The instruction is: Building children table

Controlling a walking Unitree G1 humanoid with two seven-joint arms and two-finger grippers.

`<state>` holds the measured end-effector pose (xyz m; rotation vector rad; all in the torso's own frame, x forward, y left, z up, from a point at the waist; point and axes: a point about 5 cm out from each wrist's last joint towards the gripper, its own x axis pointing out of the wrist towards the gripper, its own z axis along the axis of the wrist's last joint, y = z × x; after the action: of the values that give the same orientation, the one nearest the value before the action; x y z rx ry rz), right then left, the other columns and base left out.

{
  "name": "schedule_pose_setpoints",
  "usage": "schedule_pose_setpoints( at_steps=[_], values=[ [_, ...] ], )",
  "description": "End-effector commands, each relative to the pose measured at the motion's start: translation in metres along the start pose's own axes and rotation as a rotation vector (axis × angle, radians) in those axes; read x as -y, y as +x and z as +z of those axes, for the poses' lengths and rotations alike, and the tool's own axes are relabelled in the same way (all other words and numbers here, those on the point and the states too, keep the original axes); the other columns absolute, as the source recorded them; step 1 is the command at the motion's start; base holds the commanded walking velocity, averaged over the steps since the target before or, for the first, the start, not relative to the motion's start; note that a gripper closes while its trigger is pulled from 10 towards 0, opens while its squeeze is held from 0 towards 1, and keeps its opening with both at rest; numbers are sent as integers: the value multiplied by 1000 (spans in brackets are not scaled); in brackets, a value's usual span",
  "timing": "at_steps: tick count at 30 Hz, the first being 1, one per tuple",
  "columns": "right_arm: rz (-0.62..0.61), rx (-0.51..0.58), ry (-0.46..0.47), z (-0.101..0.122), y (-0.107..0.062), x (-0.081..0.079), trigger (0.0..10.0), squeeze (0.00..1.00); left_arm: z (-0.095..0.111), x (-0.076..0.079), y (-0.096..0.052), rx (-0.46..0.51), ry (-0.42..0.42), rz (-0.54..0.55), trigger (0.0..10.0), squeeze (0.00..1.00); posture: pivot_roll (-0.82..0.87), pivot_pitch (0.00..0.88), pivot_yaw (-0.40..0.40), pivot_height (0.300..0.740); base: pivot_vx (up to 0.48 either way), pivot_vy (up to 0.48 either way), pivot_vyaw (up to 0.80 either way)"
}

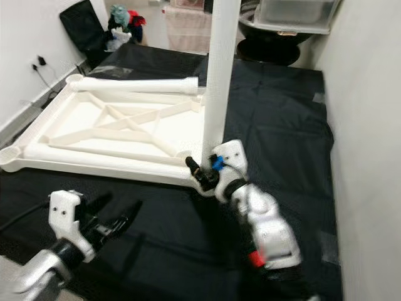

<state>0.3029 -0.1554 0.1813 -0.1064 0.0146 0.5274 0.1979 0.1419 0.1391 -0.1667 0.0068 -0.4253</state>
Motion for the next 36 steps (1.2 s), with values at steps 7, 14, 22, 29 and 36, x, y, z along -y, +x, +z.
schedule_pose_setpoints(
  at_steps=[7, 14, 22, 29, 36],
  values=[
    [278, 13, 11, 3, -16, 13, 10000, 0, 1, 2, -10, 6, 52, 54, 10000, 0, 31, 152, 30, 740, 0, 0, 0],
    [359, 23, -9, 12, -21, 34, 6471, 0, 1, 5, -13, 14, 57, 54, 10000, 0, 39, 176, 23, 740, 0, 0, 0],
    [398, 97, -5, 27, -13, 32, 0, 0, 3, 9, -14, 23, 61, 64, 10000, 0, 39, 197, 6, 740, 0, 0, 0],
    [276, -46, 6, 1, -28, 12, 0, 0, 4, 11, -14, 29, 60, 65, 10000, 0, 26, 212, -14, 740, 0, 0, 0],
    [-339, -280, 46, -50, -44, -21, 0, 0, 3, 9, -13, 28, 61, 67, 10000, 0, -6, 193, 11, 740, 0, 0, 0]
  ],
)
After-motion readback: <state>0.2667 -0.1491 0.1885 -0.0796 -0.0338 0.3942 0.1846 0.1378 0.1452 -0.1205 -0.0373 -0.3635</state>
